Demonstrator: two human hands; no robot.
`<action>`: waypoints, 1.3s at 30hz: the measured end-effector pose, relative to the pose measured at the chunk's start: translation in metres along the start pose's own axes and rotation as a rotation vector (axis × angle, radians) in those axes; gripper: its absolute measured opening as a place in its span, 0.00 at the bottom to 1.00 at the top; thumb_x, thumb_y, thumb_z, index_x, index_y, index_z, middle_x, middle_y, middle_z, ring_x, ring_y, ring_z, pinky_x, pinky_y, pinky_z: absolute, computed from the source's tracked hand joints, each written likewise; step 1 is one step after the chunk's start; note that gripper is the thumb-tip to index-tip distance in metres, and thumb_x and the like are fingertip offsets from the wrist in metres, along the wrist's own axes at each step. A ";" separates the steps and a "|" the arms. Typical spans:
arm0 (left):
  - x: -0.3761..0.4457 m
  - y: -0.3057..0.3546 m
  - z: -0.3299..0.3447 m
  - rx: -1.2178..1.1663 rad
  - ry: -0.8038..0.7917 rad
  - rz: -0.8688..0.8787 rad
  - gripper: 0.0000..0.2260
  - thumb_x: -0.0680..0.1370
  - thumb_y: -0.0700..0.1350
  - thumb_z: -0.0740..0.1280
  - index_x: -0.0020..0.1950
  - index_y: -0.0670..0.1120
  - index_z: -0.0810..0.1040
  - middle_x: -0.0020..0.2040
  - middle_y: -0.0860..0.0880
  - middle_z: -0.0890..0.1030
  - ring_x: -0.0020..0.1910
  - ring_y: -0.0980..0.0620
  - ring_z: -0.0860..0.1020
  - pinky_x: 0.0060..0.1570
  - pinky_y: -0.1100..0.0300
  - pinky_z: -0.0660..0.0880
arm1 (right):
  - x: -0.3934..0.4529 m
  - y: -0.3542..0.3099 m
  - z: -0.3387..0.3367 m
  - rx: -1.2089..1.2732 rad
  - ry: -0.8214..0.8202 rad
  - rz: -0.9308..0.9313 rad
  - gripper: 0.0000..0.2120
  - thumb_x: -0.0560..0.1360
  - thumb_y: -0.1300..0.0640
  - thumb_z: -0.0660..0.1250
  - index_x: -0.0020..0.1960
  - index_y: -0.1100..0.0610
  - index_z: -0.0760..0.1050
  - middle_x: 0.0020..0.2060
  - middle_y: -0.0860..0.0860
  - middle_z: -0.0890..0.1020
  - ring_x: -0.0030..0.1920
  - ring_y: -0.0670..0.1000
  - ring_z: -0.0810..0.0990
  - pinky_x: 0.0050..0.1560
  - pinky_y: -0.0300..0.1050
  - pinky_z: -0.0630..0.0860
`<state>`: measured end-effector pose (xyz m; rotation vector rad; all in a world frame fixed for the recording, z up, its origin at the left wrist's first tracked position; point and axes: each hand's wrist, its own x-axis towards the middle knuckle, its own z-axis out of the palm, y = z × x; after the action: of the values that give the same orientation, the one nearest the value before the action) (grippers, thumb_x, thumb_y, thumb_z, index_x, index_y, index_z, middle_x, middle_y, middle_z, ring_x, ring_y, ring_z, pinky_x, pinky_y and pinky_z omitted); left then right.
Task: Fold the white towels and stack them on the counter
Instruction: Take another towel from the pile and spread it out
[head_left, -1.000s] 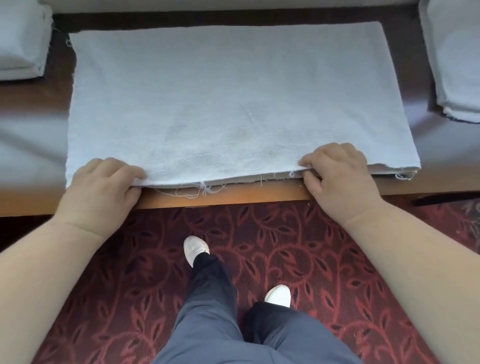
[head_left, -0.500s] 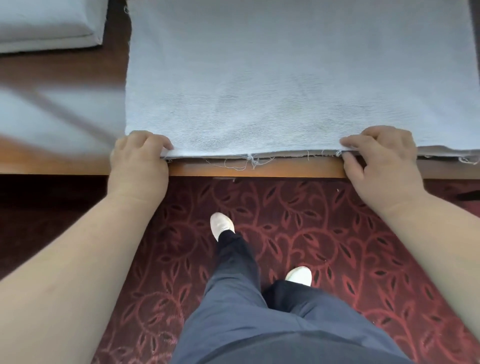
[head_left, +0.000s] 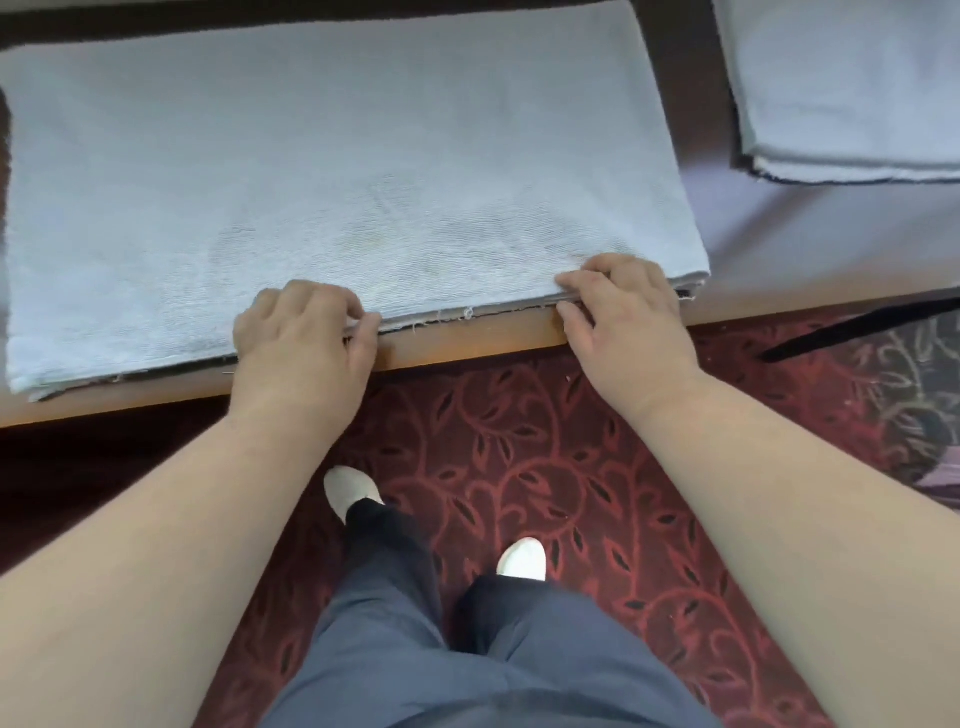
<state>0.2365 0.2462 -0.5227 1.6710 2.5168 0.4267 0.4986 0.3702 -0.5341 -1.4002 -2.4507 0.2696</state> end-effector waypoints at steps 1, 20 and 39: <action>0.006 0.019 0.004 -0.030 -0.007 0.086 0.10 0.79 0.55 0.60 0.53 0.52 0.77 0.53 0.48 0.77 0.56 0.43 0.70 0.57 0.49 0.66 | 0.001 0.004 -0.002 0.003 0.010 0.001 0.12 0.78 0.52 0.65 0.60 0.50 0.79 0.58 0.51 0.76 0.61 0.56 0.70 0.66 0.50 0.63; 0.089 0.123 0.022 -0.095 -0.143 0.363 0.16 0.78 0.59 0.54 0.55 0.57 0.78 0.51 0.58 0.80 0.52 0.52 0.77 0.51 0.55 0.73 | 0.060 0.048 -0.026 0.013 0.037 0.206 0.16 0.80 0.45 0.58 0.63 0.48 0.77 0.62 0.50 0.78 0.65 0.55 0.73 0.63 0.55 0.67; 0.285 0.176 0.080 0.206 -0.489 0.679 0.29 0.80 0.63 0.45 0.79 0.57 0.44 0.80 0.47 0.41 0.78 0.46 0.39 0.75 0.44 0.40 | 0.079 0.019 -0.003 -0.177 -0.266 0.567 0.33 0.79 0.35 0.41 0.80 0.47 0.50 0.80 0.51 0.50 0.79 0.51 0.43 0.77 0.61 0.45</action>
<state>0.2985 0.5848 -0.5282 2.3334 1.6564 -0.2030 0.4770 0.4482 -0.5240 -2.2544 -2.2564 0.3896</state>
